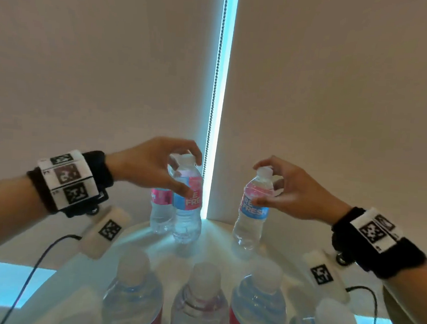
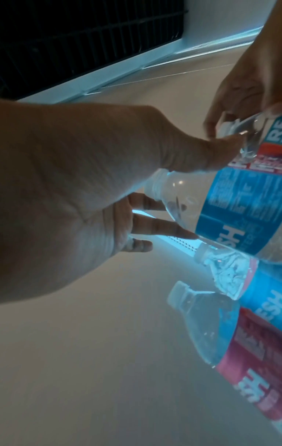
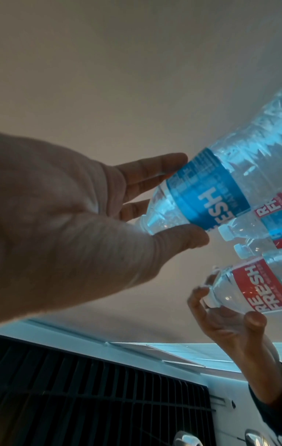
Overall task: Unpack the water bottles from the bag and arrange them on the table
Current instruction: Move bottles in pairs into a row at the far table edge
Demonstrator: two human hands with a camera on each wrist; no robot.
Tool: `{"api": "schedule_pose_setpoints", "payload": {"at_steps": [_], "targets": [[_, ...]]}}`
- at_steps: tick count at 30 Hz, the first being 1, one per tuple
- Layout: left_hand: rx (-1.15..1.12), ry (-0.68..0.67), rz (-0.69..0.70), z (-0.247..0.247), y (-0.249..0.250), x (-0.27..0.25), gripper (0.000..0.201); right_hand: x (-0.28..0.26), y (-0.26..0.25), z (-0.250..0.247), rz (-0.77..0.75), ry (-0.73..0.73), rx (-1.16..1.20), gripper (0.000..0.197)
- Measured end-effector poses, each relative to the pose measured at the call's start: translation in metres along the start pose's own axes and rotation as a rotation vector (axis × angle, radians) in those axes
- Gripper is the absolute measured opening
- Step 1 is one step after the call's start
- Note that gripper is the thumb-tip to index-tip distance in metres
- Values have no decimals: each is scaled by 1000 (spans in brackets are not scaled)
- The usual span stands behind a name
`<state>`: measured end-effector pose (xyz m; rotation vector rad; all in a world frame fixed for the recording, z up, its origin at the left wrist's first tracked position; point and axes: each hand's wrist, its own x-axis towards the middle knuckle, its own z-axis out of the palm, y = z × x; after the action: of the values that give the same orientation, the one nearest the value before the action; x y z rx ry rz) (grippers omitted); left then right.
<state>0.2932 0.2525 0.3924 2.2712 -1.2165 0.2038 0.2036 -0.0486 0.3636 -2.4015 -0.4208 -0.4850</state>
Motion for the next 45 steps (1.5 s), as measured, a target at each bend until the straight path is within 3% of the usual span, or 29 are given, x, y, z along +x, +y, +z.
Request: {"api": "schedule_pose_setpoints", "payload": {"at_steps": [4,16,32,45], "targets": [[95,-60,8,29,-6,32,53,19,8,14,19,-9,-28,56],[206,-10,-75,71,-6,79,57,47,29,38,58,-13,-94,56],[331,-40,-109,77,-3,80,61,45,34,43,105,-41,-74,59],[253,122,-62,62,-7,53,94,36,33,38,150,7,-151,75]]}}
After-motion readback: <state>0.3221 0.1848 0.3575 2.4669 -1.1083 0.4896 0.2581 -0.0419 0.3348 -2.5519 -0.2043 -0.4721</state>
